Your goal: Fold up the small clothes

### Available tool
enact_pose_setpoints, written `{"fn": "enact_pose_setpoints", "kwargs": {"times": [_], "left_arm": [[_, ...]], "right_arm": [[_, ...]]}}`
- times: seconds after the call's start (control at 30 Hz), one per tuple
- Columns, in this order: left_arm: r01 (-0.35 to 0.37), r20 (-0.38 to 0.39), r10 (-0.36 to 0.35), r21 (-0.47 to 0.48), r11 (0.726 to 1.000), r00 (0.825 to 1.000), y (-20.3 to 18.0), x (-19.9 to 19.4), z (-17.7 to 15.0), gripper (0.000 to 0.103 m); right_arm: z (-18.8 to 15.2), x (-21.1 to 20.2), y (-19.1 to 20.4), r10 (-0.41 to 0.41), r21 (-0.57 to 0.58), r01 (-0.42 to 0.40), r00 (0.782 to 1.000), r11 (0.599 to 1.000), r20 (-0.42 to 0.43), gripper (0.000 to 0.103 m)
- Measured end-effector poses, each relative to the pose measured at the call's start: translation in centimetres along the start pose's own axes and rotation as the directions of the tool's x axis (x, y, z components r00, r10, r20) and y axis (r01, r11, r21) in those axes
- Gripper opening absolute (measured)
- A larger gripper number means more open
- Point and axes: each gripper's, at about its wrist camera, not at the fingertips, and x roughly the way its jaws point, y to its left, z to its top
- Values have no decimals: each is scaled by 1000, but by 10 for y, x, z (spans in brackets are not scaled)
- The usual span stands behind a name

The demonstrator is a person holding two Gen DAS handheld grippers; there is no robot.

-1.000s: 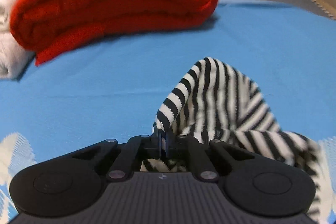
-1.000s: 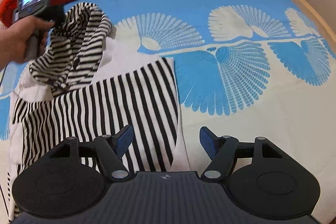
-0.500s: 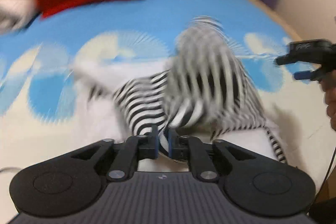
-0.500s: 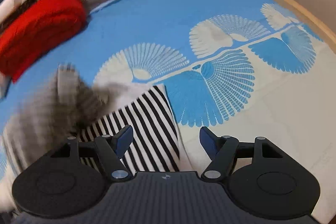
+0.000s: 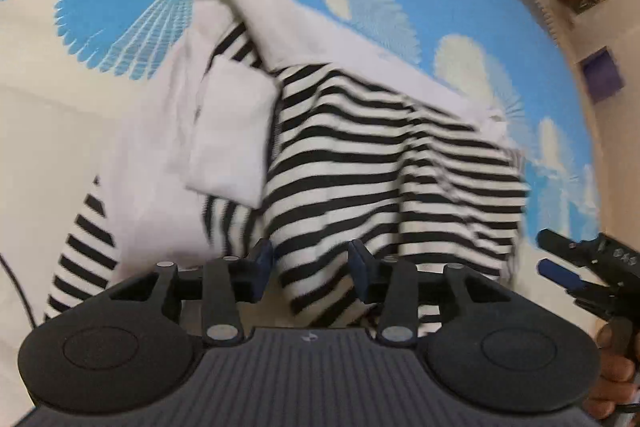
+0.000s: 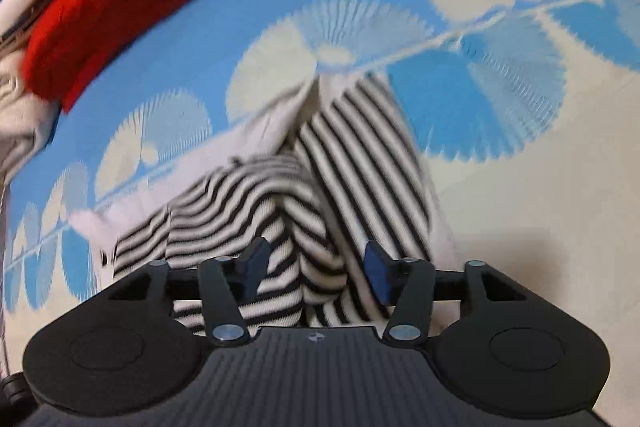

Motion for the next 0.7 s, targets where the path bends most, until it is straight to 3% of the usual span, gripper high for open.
{"fn": "enact_pose_setpoints", "kwargs": {"times": [0.07,0.13,0.17,0.2,0.27,0.3,0.33,0.37,0.43,0.47,0.5,0.57,0.6,0.63,0.67,0.7], "left_arm": [[-25,-23,25,-23,999,999,1,4,-1,45],[-10,-57,6,-75,997,998,8,15,2,43],[2,-64,-8,-87,996,998,9,18,3,34],[8,-64,-13,-90,996,998,9,18,6,18],[2,-45,-5,-70,998,999,4,15,11,3],[1,-24,-3,-55,998,1000,2,11,14,2],[-1,7,2,-41,999,1000,-1,5,16,2],[1,61,0,-16,1000,998,-5,-4,20,1],[66,229,-67,15,998,971,-8,-31,25,1],[131,337,-129,17,991,933,-6,-51,27,1],[169,416,-168,35,985,894,-4,-68,28,1],[173,504,-181,62,983,844,1,-85,28,1],[161,494,-161,42,986,854,8,-83,29,2],[142,437,-129,2,990,890,16,-73,33,2],[100,310,-77,-59,993,948,28,-51,36,2],[46,187,-24,-113,993,982,39,-30,36,2]], "right_arm": [[-1,11,-2,24,33,-22,999,999,-34,57],[-4,23,0,40,49,-37,997,998,-63,57],[-4,28,2,41,50,-37,996,998,-76,57],[-7,33,6,38,44,-34,996,998,-87,56],[-11,42,14,18,18,-16,995,1000,-99,54],[-12,45,17,11,6,-11,995,1000,-97,39],[-12,47,21,15,-12,-16,996,1000,-93,16],[-11,46,23,23,-23,-25,997,999,-80,6],[-4,32,21,74,13,-74,997,997,-8,4],[2,15,19,131,39,-133,989,990,65,4],[9,-3,17,189,45,-197,971,979,145,3],[16,-42,15,269,2,-283,912,959,310,3],[16,-50,11,288,-8,-304,894,953,344,3],[14,-49,7,288,8,-308,898,951,333,3],[12,-39,3,266,35,-286,925,958,270,3],[8,-19,-3,222,75,-235,964,969,148,3]]}}
